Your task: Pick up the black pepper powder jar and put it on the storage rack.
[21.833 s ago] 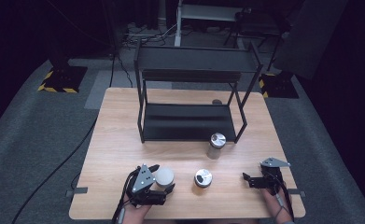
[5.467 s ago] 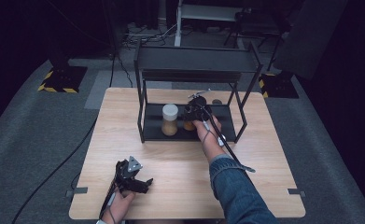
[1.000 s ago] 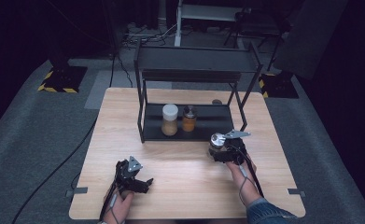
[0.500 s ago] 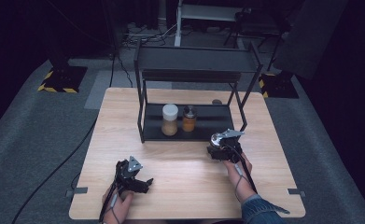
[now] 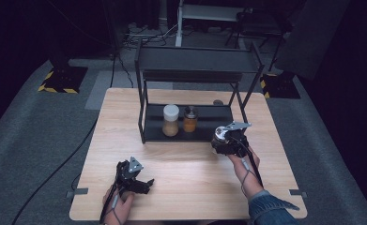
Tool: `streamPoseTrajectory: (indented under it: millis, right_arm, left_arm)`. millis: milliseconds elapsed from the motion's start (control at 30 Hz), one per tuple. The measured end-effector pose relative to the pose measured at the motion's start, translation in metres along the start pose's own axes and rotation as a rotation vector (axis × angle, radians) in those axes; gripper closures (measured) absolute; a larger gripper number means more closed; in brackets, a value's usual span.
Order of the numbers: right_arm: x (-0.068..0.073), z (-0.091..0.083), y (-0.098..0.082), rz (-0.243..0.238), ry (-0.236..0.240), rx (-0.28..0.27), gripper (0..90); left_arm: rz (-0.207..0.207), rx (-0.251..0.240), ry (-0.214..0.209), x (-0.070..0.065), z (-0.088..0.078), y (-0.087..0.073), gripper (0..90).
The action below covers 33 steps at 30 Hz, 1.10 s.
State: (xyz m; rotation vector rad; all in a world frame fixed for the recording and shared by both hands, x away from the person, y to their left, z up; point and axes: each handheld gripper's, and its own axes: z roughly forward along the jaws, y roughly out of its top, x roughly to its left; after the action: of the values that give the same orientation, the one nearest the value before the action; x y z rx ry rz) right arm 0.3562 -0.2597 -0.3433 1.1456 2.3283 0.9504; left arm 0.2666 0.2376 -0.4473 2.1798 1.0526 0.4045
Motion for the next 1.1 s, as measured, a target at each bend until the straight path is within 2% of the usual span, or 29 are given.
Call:
streamPoseTrajectory:
  millis: [267, 533, 733, 1100]
  right_arm:
    - [-0.009, -0.013, 0.029, 0.004, 0.000, -0.010, 30.3]
    - [-0.019, -0.009, 0.054, 0.008, 0.005, 0.002, 30.3]
    - [-0.024, 0.005, 0.064, 0.011, 0.003, 0.013, 30.3]
    - [-0.032, 0.046, 0.072, 0.023, -0.009, 0.054, 30.3]
  left_arm:
    - [0.000, 0.000, 0.001, 0.000, 0.000, 0.000, 0.0]
    - [0.000, -0.001, 0.001, 0.000, 0.000, 0.000, 0.0]
    - [0.000, -0.001, 0.001, 0.000, 0.000, 0.000, 0.0]
    - [0.001, -0.001, 0.002, 0.000, 0.000, 0.000, 0.0]
